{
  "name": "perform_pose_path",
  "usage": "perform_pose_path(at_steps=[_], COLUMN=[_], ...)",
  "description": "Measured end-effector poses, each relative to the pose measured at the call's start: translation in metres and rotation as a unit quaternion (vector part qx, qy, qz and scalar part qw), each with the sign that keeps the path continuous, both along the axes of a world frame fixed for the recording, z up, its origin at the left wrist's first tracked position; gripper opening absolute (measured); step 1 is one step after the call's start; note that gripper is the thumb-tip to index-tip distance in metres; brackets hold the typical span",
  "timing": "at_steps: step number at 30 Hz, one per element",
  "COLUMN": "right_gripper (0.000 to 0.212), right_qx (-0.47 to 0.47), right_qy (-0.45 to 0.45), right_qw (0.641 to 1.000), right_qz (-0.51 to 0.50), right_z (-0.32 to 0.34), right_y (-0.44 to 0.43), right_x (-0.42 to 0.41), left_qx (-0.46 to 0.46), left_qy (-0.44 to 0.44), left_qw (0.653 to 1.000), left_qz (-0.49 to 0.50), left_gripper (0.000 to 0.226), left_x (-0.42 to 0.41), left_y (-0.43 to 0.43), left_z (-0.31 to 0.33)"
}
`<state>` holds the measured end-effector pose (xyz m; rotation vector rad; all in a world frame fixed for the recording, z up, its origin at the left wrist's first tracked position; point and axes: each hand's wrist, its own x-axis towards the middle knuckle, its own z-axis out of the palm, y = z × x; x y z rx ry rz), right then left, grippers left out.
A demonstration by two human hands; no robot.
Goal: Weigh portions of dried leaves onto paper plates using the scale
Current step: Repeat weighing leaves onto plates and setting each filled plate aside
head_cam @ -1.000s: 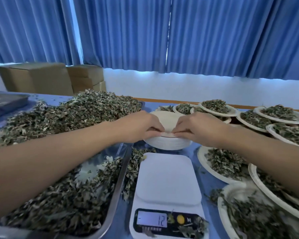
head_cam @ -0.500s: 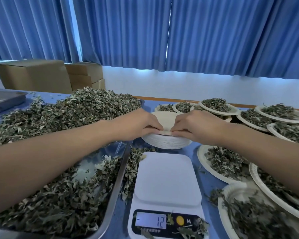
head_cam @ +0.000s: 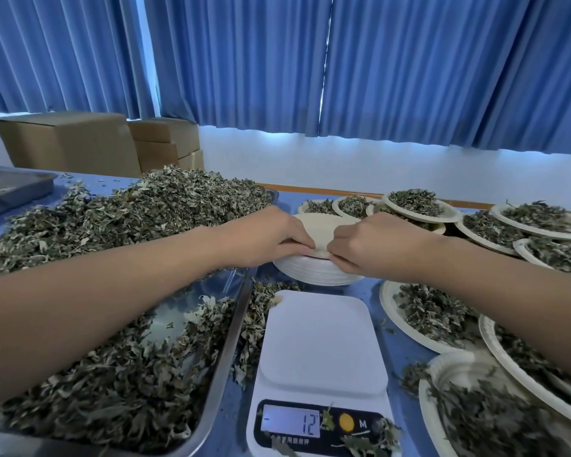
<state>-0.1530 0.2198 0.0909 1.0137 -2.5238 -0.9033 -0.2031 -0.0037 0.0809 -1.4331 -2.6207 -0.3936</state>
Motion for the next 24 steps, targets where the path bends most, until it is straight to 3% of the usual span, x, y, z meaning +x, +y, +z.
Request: perform_pose_path(at_steps=[4, 8, 14, 17, 20, 24], right_gripper=[0.007, 0.026, 0.012, 0.012, 0.017, 0.008], right_qx=[0.056, -0.038, -0.134, -0.199, -0.207, -0.202], right_qy=[0.058, 0.085, 0.103, 0.106, 0.105, 0.12], right_qw=[0.996, 0.992, 0.986, 0.974, 0.971, 0.968], right_qz=[0.023, 0.082, 0.0, -0.034, -0.054, -0.09], right_z=[-0.001, 0.0, -0.008, -0.006, -0.001, 0.013], right_y=[-0.004, -0.004, -0.012, -0.012, -0.013, -0.016], right_x=[0.001, 0.0, -0.002, -0.007, -0.009, 0.003], left_qx=[-0.007, -0.049, -0.076, -0.069, -0.038, 0.005], left_qy=[0.012, 0.071, 0.203, 0.217, 0.218, 0.236], left_qw=[1.0, 0.996, 0.974, 0.968, 0.968, 0.967], left_qz=[0.006, 0.025, 0.071, 0.105, 0.115, 0.099], left_gripper=[0.023, 0.024, 0.016, 0.014, 0.018, 0.031], left_x=[0.003, 0.006, 0.014, 0.014, 0.013, 0.022], left_y=[0.003, 0.006, 0.017, 0.019, 0.016, 0.007], left_z=[0.003, 0.008, 0.015, 0.016, 0.019, 0.024])
